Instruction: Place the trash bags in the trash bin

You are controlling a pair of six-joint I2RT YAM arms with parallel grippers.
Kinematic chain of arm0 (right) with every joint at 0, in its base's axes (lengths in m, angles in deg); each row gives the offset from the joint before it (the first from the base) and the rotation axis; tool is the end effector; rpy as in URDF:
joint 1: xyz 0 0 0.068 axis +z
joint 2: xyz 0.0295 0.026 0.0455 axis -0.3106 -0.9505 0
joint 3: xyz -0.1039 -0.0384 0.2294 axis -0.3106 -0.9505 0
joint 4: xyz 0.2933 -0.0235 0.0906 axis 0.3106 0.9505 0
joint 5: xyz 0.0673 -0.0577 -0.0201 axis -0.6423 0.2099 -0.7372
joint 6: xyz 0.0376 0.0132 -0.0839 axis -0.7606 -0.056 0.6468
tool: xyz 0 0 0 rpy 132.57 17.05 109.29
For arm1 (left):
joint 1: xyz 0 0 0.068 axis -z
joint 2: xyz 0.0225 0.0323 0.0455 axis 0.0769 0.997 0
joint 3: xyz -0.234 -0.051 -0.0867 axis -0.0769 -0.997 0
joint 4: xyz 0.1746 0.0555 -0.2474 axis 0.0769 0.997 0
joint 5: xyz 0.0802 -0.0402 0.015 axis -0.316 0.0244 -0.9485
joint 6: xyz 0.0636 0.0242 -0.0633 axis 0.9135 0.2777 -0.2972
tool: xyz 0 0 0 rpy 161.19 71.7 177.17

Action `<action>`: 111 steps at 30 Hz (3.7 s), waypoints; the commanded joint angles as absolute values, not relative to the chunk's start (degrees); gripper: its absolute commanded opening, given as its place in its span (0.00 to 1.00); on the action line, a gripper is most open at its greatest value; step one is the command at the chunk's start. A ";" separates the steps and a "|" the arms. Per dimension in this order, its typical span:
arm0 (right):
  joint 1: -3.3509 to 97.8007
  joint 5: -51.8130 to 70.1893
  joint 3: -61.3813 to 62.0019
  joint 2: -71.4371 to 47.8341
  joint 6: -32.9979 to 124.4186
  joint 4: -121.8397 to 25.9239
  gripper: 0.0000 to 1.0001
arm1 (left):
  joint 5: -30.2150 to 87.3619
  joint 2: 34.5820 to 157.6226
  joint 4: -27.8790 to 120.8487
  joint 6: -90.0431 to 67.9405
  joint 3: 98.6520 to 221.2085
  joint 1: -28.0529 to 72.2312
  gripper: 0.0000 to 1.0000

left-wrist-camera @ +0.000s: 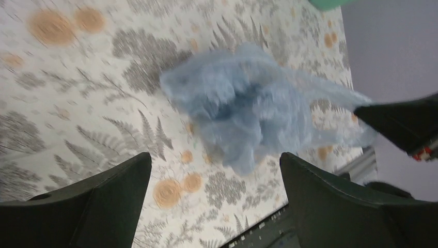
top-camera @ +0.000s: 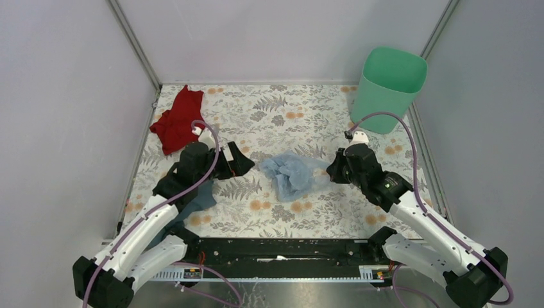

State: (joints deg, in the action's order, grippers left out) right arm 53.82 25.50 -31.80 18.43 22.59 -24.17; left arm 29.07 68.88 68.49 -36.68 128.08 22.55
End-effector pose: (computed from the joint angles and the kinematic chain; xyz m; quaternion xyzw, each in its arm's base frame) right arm 0.2490 0.1635 0.2434 -0.0072 0.8716 0.2078 0.4438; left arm 0.2567 -0.1449 0.2424 -0.0369 0.8537 -0.3291 0.4018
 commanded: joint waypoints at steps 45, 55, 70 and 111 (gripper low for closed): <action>52.90 29.45 -8.53 5.68 32.26 -23.44 0.00 | 6.87 78.64 64.32 -30.87 150.34 27.20 0.00; 52.74 21.29 -21.84 12.37 34.60 -38.45 0.00 | 8.28 67.54 59.64 -35.19 132.57 29.39 0.00; 44.32 10.91 -29.90 8.05 34.84 -37.61 0.00 | 11.96 67.38 58.15 -42.03 113.60 29.03 0.00; 44.36 -6.53 -33.37 8.14 24.05 -40.01 0.33 | -3.93 92.53 64.91 -35.29 137.59 32.73 0.00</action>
State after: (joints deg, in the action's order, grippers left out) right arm 44.32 2.57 -33.65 10.45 30.22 -37.22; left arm -2.41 100.64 68.90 -34.24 142.20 33.50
